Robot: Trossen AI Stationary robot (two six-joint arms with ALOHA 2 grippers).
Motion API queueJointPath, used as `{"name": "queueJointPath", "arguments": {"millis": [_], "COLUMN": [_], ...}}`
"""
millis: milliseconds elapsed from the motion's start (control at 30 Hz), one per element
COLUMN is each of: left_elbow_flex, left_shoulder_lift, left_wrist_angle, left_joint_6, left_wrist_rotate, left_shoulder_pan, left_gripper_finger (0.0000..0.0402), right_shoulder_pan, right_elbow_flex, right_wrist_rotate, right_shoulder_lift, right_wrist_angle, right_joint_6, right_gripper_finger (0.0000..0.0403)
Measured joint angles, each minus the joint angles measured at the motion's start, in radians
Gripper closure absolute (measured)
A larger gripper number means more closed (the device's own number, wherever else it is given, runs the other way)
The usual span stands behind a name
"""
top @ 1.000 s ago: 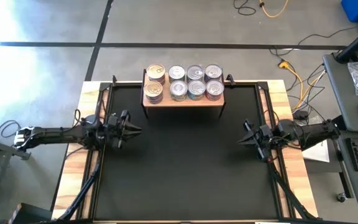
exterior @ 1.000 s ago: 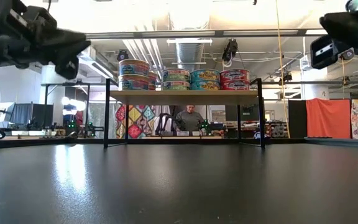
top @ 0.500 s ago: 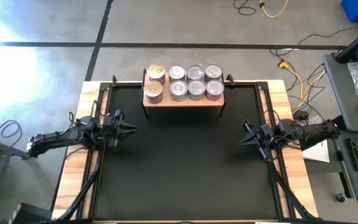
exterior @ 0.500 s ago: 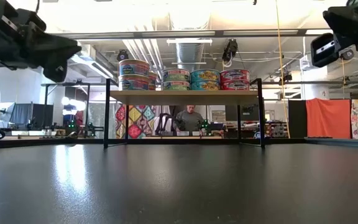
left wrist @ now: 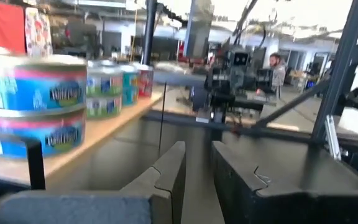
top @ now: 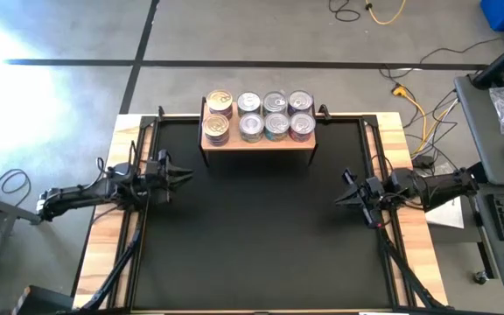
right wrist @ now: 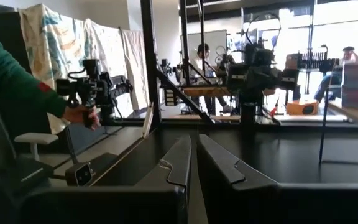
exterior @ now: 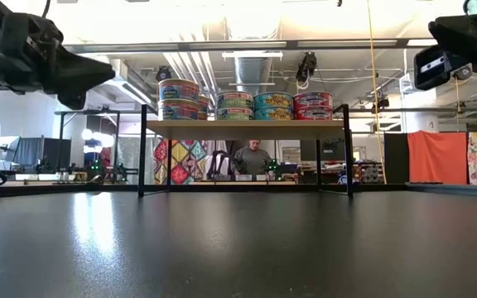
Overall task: Stack canned seafood by type on shelf
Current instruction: Return to Home Position
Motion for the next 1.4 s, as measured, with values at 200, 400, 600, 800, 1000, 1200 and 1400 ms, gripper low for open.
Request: {"name": "queueJointPath", "arguments": {"millis": [200,400,600,800,1000,1200,1400], "left_elbow_flex": [-0.002,-0.002,-0.002,-0.002,-0.002,-0.002,-0.001], "left_shoulder_lift": [0.021,0.045,0.061,0.072,0.081,0.088,0.09], "left_wrist_angle": [-0.071,-0.072,-0.072,-0.072,-0.072,-0.073,-0.073], "left_joint_6": [-0.028,-0.031,-0.031,-0.031,-0.031,-0.031,-0.031], "left_wrist_rotate": [0.0,0.0,0.0,0.0,0.0,0.0,0.0], "left_shoulder_pan": [0.0,0.0,0.0,0.0,0.0,0.0,0.0], "left_gripper_finger": [0.034,0.034,0.034,0.034,0.034,0.034,0.034], "right_shoulder_pan": [0.0,0.0,0.0,0.0,0.0,0.0,0.0], "right_elbow_flex": [0.0,0.0,0.0,0.001,0.001,0.001,0.001], "right_wrist_rotate": [0.002,0.001,0.001,0.001,0.001,-0.01,-0.114], "right_shoulder_lift": [0.0,0.0,0.0,0.0,0.0,0.0,0.0], "right_wrist_angle": [-0.046,-0.084,-0.084,-0.084,-0.084,-0.079,-0.047], "right_joint_6": [0.05,0.067,0.067,0.066,0.066,0.148,0.407], "right_gripper_finger": [0.0385,0.0385,0.0385,0.0385,0.0385,0.0385,0.0385]}}
